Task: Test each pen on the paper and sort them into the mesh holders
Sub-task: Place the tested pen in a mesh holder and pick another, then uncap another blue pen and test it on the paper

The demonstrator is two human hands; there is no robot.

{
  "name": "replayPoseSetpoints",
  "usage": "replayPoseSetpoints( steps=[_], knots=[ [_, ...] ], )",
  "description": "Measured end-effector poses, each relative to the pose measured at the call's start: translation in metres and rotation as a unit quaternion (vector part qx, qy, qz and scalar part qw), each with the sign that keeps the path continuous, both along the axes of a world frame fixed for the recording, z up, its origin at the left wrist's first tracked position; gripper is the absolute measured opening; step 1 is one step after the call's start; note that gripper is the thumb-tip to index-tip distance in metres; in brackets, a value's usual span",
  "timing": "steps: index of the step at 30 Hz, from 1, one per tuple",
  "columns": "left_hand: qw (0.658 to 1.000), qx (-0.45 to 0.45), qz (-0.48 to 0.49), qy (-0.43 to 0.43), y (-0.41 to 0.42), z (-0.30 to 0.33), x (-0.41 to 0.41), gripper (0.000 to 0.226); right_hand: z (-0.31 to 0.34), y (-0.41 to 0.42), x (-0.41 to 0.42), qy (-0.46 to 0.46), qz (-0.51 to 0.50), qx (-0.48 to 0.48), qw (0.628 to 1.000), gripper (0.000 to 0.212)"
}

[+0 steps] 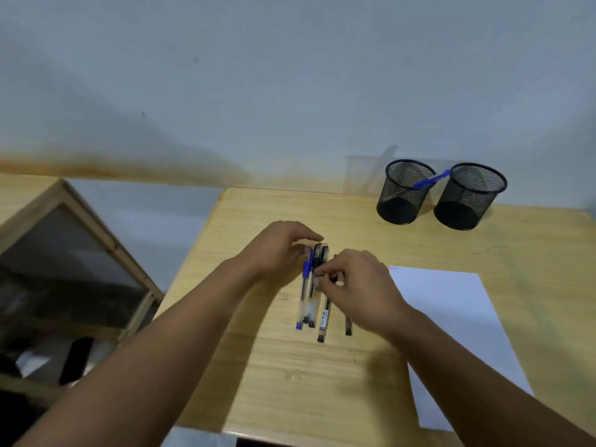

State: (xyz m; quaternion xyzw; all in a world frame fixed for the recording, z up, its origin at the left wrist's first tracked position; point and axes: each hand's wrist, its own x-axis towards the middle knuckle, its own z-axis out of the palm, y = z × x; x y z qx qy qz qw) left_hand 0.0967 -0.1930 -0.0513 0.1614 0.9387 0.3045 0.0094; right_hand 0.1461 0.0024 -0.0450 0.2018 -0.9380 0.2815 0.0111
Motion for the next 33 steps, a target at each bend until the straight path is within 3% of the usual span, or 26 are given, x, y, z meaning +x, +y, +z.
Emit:
replayPoseSetpoints(
  steps=[7,14,18,21,27,33],
  knots=[
    [0.995,-0.049,-0.074,0.046,-0.012,-0.003,0.011,0.022,-0.009,-0.020,0.016,0.032,-0.026,0.065,0.997,0.027],
    [0.994,-0.054,-0.057,0.070,-0.027,-0.001,0.024,0.018,-0.006,-0.030,0.028,0.058,-0.011,0.143,0.988,0.043],
    [0.993,-0.049,-0.050,0.091,-0.039,-0.001,0.040,0.017,-0.006,-0.037,0.033,0.070,-0.009,0.159,0.985,0.040],
    [0.991,-0.051,-0.052,0.112,-0.045,0.003,0.052,0.017,-0.006,-0.039,0.036,0.069,-0.024,0.135,0.988,0.029],
    [0.989,-0.019,-0.037,0.145,-0.051,0.018,0.067,0.014,0.008,-0.030,0.039,0.050,-0.044,-0.011,0.998,0.020],
    [0.985,0.030,-0.041,0.165,-0.018,0.029,0.075,0.015,0.029,0.008,0.039,0.027,0.005,-0.049,0.998,0.007]
  ],
)
